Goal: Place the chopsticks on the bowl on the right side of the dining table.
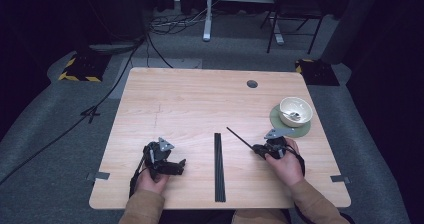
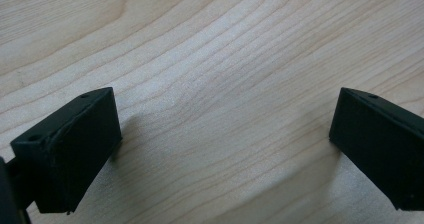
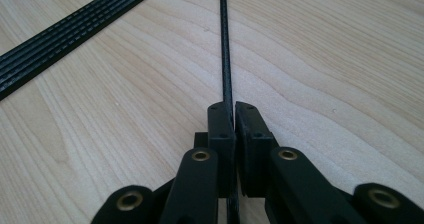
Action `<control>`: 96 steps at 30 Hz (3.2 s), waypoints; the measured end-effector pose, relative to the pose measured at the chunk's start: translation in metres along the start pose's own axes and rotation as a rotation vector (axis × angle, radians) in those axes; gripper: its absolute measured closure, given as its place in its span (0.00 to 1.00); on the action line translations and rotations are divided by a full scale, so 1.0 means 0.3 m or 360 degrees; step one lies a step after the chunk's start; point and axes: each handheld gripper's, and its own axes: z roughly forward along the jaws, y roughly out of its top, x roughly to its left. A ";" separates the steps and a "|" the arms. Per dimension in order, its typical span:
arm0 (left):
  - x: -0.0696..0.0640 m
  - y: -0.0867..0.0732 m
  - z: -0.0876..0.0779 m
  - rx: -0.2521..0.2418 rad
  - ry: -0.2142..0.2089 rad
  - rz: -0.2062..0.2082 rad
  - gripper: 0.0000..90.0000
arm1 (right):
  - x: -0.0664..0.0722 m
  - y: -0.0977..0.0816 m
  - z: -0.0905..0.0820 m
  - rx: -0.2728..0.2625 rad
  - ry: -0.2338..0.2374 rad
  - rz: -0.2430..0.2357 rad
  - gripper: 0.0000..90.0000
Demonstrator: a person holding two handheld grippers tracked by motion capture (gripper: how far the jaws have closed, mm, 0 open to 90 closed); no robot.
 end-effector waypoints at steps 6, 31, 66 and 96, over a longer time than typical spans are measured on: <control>0.000 0.000 0.000 0.0000 -0.0001 0.0000 0.00 | 0.002 0.011 -0.035 -0.0047 0.0016 0.0008 0.96; -0.001 0.002 0.004 -0.0013 0.0002 0.0001 0.00 | -0.051 0.116 -0.251 -0.0213 0.0062 -0.0043 0.96; -0.002 0.001 0.001 -0.0004 0.0000 -0.0001 0.00 | -0.374 0.185 -0.392 -0.0209 -0.0175 0.0119 0.96; -0.002 0.001 0.001 0.0000 -0.0002 -0.0001 0.00 | -0.535 0.123 -0.243 -0.0075 -0.0207 0.0264 0.95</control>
